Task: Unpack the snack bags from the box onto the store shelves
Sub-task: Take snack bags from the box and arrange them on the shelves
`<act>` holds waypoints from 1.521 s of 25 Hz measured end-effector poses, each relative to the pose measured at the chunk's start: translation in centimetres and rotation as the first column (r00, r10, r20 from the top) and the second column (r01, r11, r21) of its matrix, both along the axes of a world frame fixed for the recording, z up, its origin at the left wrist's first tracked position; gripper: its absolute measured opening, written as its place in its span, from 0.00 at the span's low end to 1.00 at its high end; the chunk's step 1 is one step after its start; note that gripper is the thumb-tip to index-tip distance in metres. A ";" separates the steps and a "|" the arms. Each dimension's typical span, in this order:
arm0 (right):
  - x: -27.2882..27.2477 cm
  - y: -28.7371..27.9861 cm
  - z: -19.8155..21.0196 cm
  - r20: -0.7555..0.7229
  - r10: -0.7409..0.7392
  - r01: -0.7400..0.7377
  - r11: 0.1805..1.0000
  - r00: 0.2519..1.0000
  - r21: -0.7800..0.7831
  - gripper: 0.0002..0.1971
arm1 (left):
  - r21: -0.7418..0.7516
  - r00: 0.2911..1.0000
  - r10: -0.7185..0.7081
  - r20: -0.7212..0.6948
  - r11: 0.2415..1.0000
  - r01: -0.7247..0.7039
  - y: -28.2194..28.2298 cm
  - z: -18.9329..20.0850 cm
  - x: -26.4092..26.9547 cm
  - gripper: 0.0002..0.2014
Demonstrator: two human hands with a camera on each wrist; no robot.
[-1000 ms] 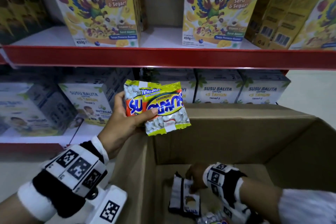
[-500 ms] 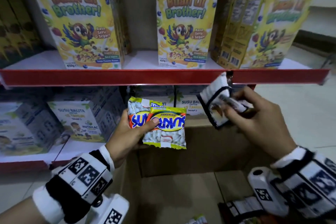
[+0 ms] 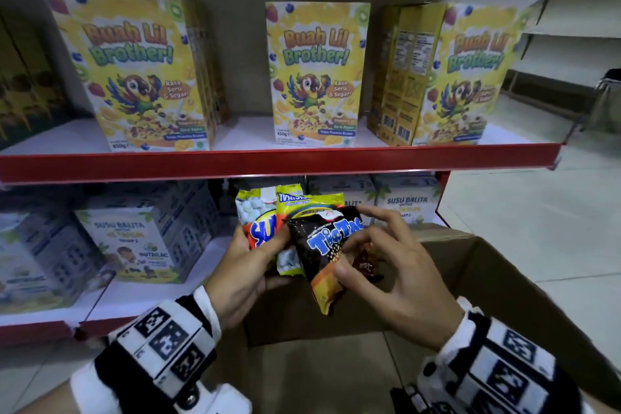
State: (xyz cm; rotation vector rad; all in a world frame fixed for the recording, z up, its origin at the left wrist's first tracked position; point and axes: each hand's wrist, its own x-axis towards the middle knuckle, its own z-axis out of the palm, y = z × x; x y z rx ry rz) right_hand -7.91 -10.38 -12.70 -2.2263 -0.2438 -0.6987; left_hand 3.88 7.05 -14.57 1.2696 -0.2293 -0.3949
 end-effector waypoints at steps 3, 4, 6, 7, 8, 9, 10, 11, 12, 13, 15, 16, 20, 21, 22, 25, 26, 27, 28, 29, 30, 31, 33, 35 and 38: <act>1.0 -0.5 0.3 -0.061 -0.032 0.048 0.961 0.998 0.272 0.31 | 0.009 0.999 -0.038 0.026 0.999 0.038 -0.5 -0.1 -0.5 0.15; 1.3 -1.0 0.6 -0.113 0.003 0.040 0.926 0.994 0.376 0.40 | 0.010 0.998 -0.050 0.041 0.999 0.050 -0.5 0.0 -0.6 0.16; 1.4 -2.8 1.6 -0.117 0.049 0.025 0.829 0.992 0.558 0.40 | 0.029 0.995 -0.085 0.059 0.996 0.084 -0.4 0.2 -0.7 0.22; 1.4 -3.6 2.5 -0.085 0.056 0.006 0.803 0.995 0.596 0.34 | 0.054 0.993 -0.105 0.060 0.993 0.102 -0.2 0.3 -0.7 0.26; 1.4 -4.3 3.6 -0.069 0.077 -0.021 0.806 0.995 0.592 0.27 | 0.081 0.990 -0.123 0.063 0.990 0.118 0.0 0.2 -0.7 0.28; 1.3 -4.8 4.5 -0.085 0.127 -0.058 0.829 0.988 0.557 0.23 | 0.112 0.987 -0.144 0.068 0.984 0.136 0.1 0.1 -0.7 0.29; 1.4 -5.2 5.1 -0.138 0.183 -0.092 0.864 0.973 0.494 0.20 | 0.146 0.982 -0.169 0.079 0.977 0.156 0.1 -0.1 -0.8 0.28; 1.4 -5.3 5.3 -0.207 0.224 -0.119 0.897 0.952 0.425 0.20 | 0.176 0.977 -0.195 0.090 0.968 0.177 0.1 -0.1 -0.9 0.28; 1.6 -5.3 5.2 -0.278 0.246 -0.134 0.920 0.928 0.368 0.22 | 0.188 0.972 -0.214 0.099 0.963 0.193 -0.1 -0.2 -1.0 0.27; 1.7 -5.2 4.8 -0.345 0.262 -0.135 0.927 0.901 0.351 0.23 | 0.181 0.969 -0.223 0.102 0.963 0.202 -0.2 -0.2 -1.0 0.26; 2.1 -5.0 3.7 -0.425 0.315 -0.111 0.892 0.848 0.438 0.22 | 0.119 0.977 -0.196 0.083 0.975 0.185 -0.4 -0.2 -0.9 0.25; 2.2 -5.0 3.1 -0.444 0.341 -0.093 0.865 0.828 0.493 0.24 | 0.078 0.983 -0.175 0.063 0.982 0.170 -0.5 -0.2 -0.7 0.26; 2.3 -4.7 1.1 -0.463 0.371 -0.008 0.787 0.805 0.617 0.27 | -0.016 0.988 -0.154 -0.004 0.988 0.154 -0.7 -0.5 -0.1 0.26; 2.3 -4.6 0.7 -0.464 0.369 0.008 0.776 0.805 0.631 0.26 | -0.029 0.989 -0.149 -0.013 0.988 0.149 -0.8 -0.6 -0.1 0.26; 2.3 -4.5 0.5 -0.450 0.364 0.019 0.760 0.815 0.649 0.25 | -0.041 0.989 -0.145 -0.017 0.989 0.144 -1.0 -0.7 -0.1 0.26; 2.7 -4.5 0.7 -0.306 0.348 0.063 0.564 0.886 0.823 0.22 | -0.146 0.991 -0.127 -0.030 0.982 0.122 -1.4 -0.9 -0.1 0.26; 2.8 -4.6 0.9 -0.250 0.350 0.069 0.456 0.903 0.887 0.20 | -0.186 0.991 -0.129 -0.041 0.975 0.119 -1.5 -0.8 -0.1 0.30; 2.9 -4.6 1.2 -0.204 0.349 0.067 0.367 0.914 0.928 0.18 | -0.213 0.988 -0.149 -0.044 0.967 0.137 -1.5 -0.8 -0.1 0.35; 3.1 -4.6 1.3 -0.174 0.349 0.060 0.314 0.921 0.947 0.19 | -0.221 0.983 -0.182 -0.031 0.960 0.171 -1.7 -0.8 -0.3 0.42; 3.2 -4.5 1.4 -0.158 0.351 0.052 0.293 0.923 0.955 0.20 | -0.214 0.977 -0.214 -0.011 0.955 0.207 -1.8 -0.8 -0.5 0.48; 3.3 -4.3 1.3 -0.147 0.350 0.042 0.289 0.925 0.956 0.22 | -0.206 0.973 -0.229 0.008 0.952 0.225 -2.1 -0.9 -0.7 0.50; 3.3 -4.0 1.2 -0.139 0.345 0.032 0.299 0.928 0.954 0.23 | -0.204 0.977 -0.211 0.026 0.956 0.212 -2.4 -0.9 -0.9 0.48; 3.3 -3.8 0.7 -0.145 0.301 0.026 0.366 0.943 0.930 0.26 | -0.204 0.991 -0.114 0.069 0.971 0.126 -3.0 -0.8 -0.8 0.38; 3.4 -3.8 0.5 -0.156 0.218 0.030 0.491 0.963 0.871 0.27 | -0.184 0.992 -0.047 0.120 0.980 0.069 -3.2 -0.6 -0.2 0.34; 4.0 -4.4 0.1 -0.134 0.124 0.030 0.614 0.983 0.789 0.26 | -0.145 0.987 0.003 0.160 0.989 0.021 -3.1 -0.7 0.9 0.33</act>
